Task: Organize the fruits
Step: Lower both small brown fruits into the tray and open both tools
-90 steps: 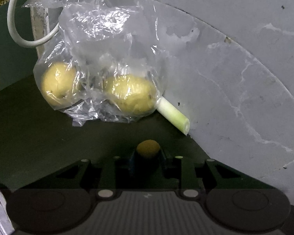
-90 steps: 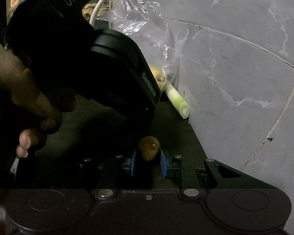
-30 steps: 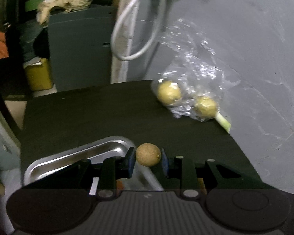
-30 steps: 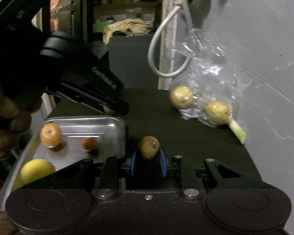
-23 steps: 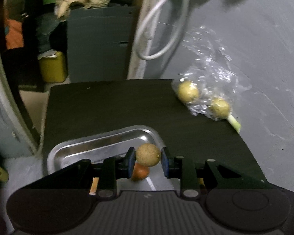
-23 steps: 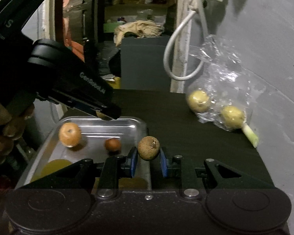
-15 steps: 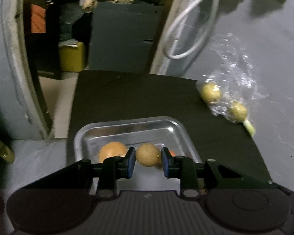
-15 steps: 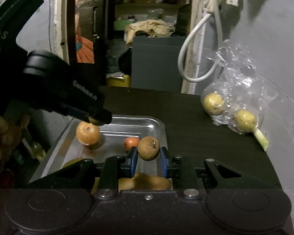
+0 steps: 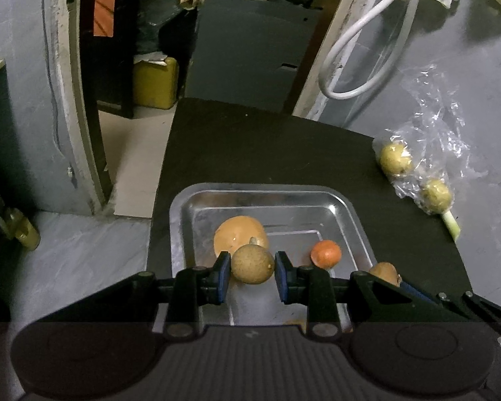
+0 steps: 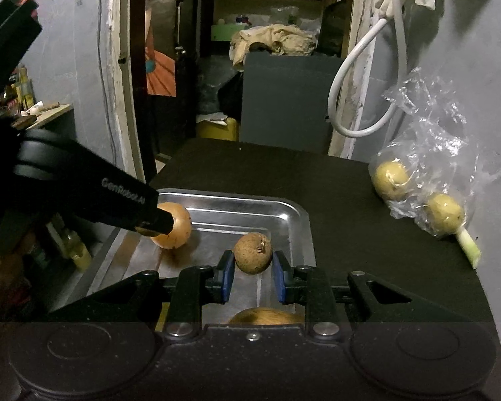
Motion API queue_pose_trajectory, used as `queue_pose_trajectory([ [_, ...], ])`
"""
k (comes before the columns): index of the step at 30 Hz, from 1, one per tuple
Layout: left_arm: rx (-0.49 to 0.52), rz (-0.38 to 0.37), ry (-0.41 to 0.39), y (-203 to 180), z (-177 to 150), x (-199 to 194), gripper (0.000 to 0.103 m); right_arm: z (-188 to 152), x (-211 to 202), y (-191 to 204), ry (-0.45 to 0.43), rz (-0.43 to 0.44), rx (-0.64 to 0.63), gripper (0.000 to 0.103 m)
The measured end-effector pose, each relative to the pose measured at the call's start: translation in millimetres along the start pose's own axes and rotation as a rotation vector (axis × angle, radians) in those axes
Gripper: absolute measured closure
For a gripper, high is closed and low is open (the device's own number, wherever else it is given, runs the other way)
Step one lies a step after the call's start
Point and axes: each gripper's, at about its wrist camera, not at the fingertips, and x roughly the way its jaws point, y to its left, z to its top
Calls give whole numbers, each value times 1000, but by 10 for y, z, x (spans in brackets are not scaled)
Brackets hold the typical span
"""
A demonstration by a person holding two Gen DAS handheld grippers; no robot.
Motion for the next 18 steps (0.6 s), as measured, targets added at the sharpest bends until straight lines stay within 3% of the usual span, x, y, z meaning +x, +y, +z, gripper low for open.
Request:
queue_pose_trajectory([
  [18, -27, 24, 66, 45, -130, 31, 72, 23, 170, 6, 89, 1, 10, 77],
])
